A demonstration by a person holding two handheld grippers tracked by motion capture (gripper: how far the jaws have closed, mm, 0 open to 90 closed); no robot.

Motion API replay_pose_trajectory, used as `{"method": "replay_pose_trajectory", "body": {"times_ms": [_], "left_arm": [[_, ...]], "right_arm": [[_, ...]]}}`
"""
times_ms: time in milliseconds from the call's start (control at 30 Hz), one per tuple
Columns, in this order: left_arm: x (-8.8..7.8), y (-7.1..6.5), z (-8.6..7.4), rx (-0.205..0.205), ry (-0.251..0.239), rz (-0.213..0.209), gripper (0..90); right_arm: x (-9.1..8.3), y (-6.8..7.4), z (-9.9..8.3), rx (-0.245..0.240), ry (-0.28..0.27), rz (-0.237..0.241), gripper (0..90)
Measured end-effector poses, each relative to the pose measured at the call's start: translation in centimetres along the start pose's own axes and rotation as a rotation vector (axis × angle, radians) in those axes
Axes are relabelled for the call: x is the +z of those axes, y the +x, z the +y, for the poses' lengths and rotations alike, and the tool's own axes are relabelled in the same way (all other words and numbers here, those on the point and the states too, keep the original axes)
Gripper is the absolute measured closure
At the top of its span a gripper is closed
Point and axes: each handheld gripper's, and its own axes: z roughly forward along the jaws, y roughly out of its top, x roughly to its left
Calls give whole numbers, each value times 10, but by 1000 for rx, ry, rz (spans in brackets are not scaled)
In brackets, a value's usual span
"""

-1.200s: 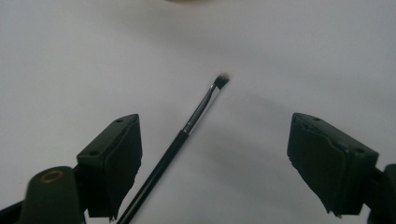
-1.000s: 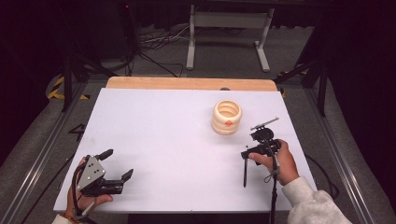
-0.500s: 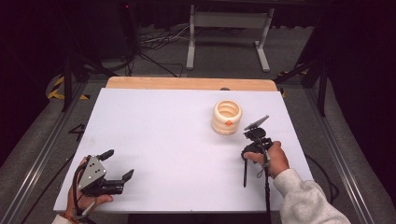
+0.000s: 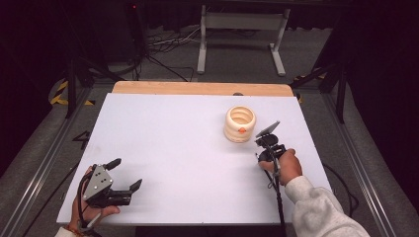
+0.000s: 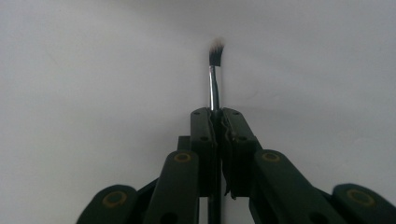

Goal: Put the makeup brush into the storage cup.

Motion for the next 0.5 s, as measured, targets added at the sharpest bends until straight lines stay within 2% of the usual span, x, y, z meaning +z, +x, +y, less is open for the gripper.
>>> {"method": "replay_pose_trajectory", "body": {"times_ms": [133, 233, 500], "left_arm": [[0, 0, 0, -2, -1, 0, 76], [0, 0, 0, 0, 1, 2, 75], [0, 0, 0, -2, 2, 3, 74]], "right_arm": [[-1, -4, -2, 10, -18, 34, 848], [-4, -4, -3, -5, -33, 52, 848], [-16, -6, -6, -31, -120, 60, 849]]}}
